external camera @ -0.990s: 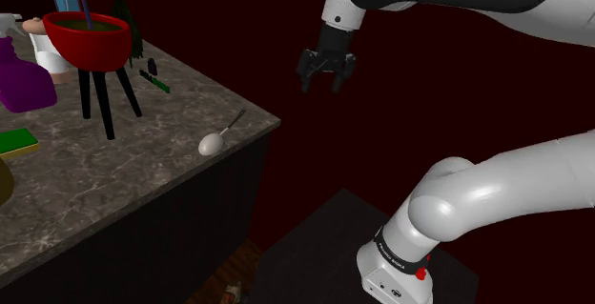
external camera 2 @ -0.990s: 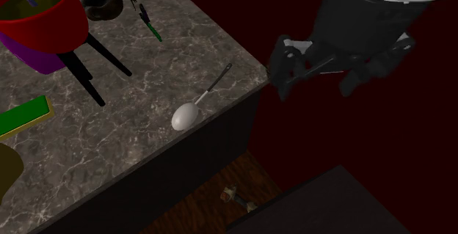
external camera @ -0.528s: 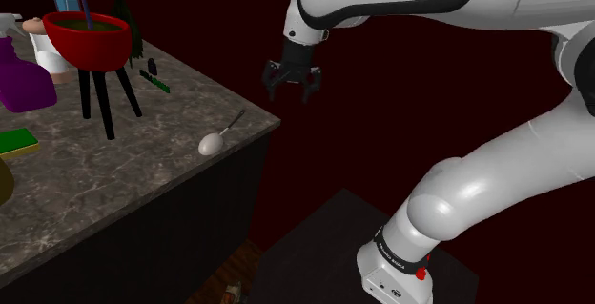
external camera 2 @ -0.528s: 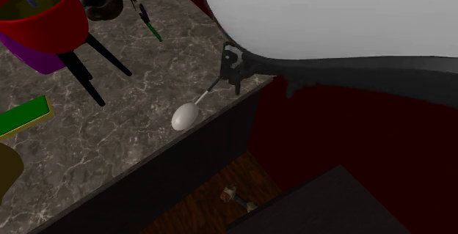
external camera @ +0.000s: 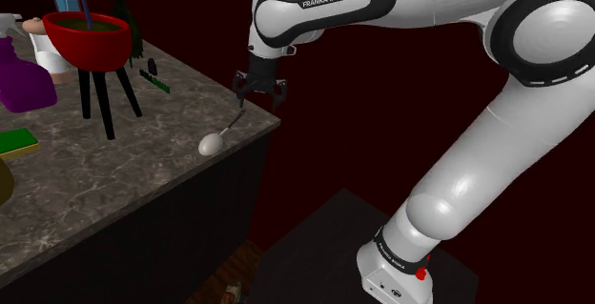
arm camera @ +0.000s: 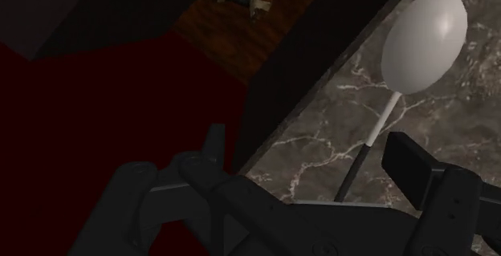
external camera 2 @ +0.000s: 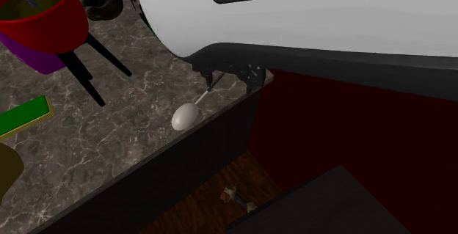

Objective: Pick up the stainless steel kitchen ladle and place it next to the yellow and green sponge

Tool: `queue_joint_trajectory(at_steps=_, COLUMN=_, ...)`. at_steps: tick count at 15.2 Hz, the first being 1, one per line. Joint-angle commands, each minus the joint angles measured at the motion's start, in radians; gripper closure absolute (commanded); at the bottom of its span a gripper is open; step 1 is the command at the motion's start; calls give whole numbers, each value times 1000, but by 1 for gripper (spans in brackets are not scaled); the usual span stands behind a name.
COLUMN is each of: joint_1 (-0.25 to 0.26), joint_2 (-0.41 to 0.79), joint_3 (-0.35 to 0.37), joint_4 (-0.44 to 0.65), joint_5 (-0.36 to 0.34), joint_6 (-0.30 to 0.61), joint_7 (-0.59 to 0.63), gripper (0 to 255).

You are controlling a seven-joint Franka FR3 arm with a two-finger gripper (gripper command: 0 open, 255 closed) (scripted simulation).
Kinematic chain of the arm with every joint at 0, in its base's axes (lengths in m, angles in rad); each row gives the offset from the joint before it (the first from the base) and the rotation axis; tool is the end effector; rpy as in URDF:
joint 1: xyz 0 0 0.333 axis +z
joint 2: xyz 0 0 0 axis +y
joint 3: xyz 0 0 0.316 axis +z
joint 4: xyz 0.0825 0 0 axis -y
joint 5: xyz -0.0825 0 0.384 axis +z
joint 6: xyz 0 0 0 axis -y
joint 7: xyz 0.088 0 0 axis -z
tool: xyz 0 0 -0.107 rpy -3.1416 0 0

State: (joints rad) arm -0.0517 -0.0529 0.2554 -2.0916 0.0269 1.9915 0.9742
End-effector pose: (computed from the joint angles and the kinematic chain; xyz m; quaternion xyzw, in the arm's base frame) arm 0.5171 0.1098 0.4414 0.9241 -0.3813 -0.0233 0.0090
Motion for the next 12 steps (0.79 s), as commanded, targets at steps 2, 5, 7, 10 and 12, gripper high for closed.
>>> queue_joint_trajectory(at_steps=2, joint_1=6, joint_2=117, joint_3=10, joint_4=76, joint_5=-23, joint_6=32, joint_7=108, gripper=0)
queue_joint_trajectory(at_steps=5, joint_1=16, joint_2=238, joint_3=6, joint_4=169, joint_5=-48, joint_6=53, joint_7=201, gripper=0)
queue_joint_trajectory(at_steps=7, joint_1=26, joint_2=319, joint_3=-2, joint_4=238, joint_5=-63, joint_6=61, joint_7=258, gripper=0)
queue_joint_trajectory(at_steps=10, joint_1=38, joint_2=404, joint_3=-15, joint_4=317, joint_5=-76, joint_6=64, joint_7=313, gripper=0)
queue_joint_trajectory(at_steps=12, joint_1=39, joint_2=414, joint_3=-16, joint_4=302, joint_5=-78, joint_6=88, joint_7=315, gripper=0)
